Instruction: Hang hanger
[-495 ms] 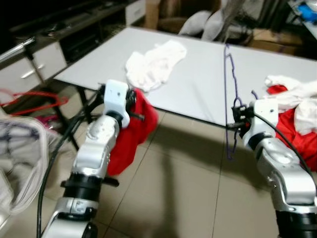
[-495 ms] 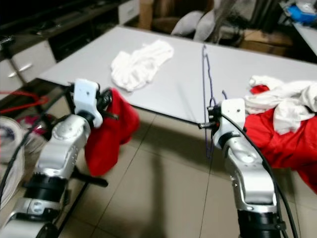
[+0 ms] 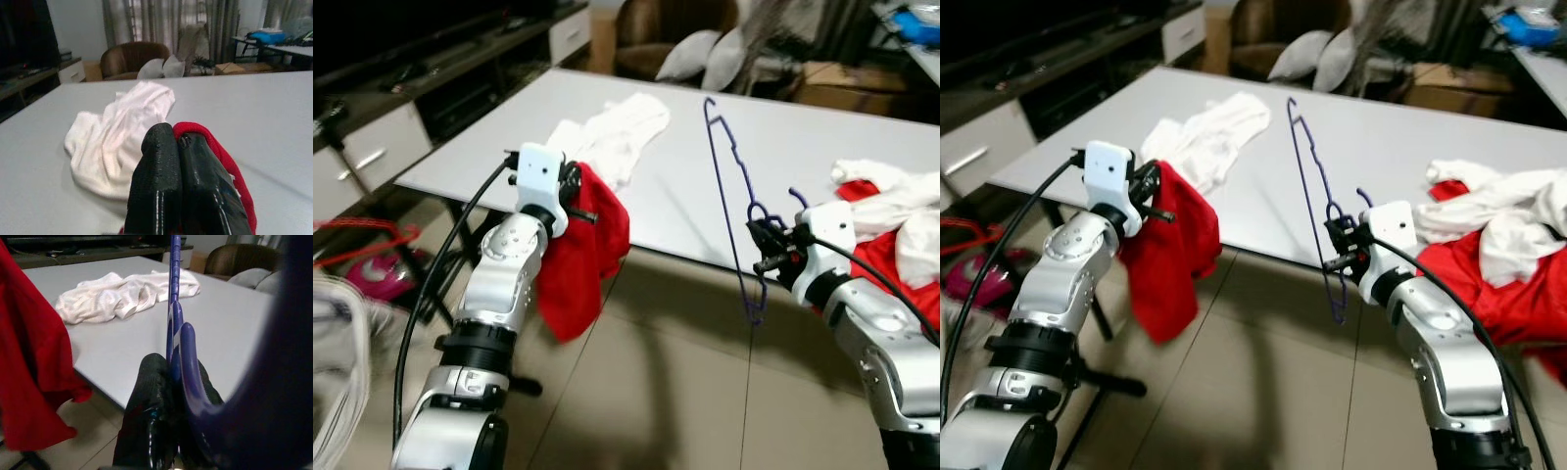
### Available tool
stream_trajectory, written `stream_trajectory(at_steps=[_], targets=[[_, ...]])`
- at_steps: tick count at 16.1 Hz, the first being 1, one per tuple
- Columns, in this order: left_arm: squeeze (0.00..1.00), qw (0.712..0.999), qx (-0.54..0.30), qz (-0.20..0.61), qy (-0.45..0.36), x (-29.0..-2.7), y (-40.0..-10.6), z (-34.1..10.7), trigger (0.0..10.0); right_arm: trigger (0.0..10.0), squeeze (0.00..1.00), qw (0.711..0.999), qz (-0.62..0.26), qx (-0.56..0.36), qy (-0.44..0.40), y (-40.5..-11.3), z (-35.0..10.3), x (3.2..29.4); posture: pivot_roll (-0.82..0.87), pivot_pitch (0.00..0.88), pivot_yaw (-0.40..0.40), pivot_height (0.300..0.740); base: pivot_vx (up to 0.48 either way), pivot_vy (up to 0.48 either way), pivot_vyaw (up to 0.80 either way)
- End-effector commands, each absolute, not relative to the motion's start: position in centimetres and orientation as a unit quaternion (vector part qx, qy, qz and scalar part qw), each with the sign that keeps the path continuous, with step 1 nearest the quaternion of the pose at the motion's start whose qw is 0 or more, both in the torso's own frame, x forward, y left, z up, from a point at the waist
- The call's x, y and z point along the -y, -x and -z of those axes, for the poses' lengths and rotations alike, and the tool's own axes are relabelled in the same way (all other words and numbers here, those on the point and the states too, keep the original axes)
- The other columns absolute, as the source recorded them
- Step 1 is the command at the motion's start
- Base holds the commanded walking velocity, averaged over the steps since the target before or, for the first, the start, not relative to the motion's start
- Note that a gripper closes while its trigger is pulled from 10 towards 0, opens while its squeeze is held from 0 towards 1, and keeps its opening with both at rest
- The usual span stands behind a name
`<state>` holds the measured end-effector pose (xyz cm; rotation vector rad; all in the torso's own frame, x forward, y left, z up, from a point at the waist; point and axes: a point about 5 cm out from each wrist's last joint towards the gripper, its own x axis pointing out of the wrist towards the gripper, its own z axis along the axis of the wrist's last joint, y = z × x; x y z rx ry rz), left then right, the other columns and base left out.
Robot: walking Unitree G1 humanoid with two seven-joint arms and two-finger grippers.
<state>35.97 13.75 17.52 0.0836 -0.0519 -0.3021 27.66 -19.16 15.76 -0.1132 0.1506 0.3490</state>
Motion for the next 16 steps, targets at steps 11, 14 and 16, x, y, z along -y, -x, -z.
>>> stream_trajectory(at_steps=[11,14,16], targets=[[0.00,0.979,0.112,0.147,-0.085,-15.3,-39.7,-25.2,10.0,10.0,0.00,0.870,-0.453,-0.111,0.159,-22.9,-18.6,20.4,-0.02,0.000,-0.003,0.740,0.376,0.000,-0.07],[0.00,0.976,0.122,0.152,-0.097,-15.4,-40.5,-26.6,10.0,10.0,0.00,0.856,-0.475,-0.129,0.161,-22.5,-18.7,20.7,-0.02,0.000,0.003,0.740,0.368,0.000,0.00],[0.00,0.971,0.141,0.176,-0.083,-14.3,-40.7,-28.0,10.0,10.0,0.00,0.842,-0.499,-0.133,0.158,-22.3,-18.3,19.5,-0.01,0.000,0.004,0.740,0.369,0.000,0.00]])
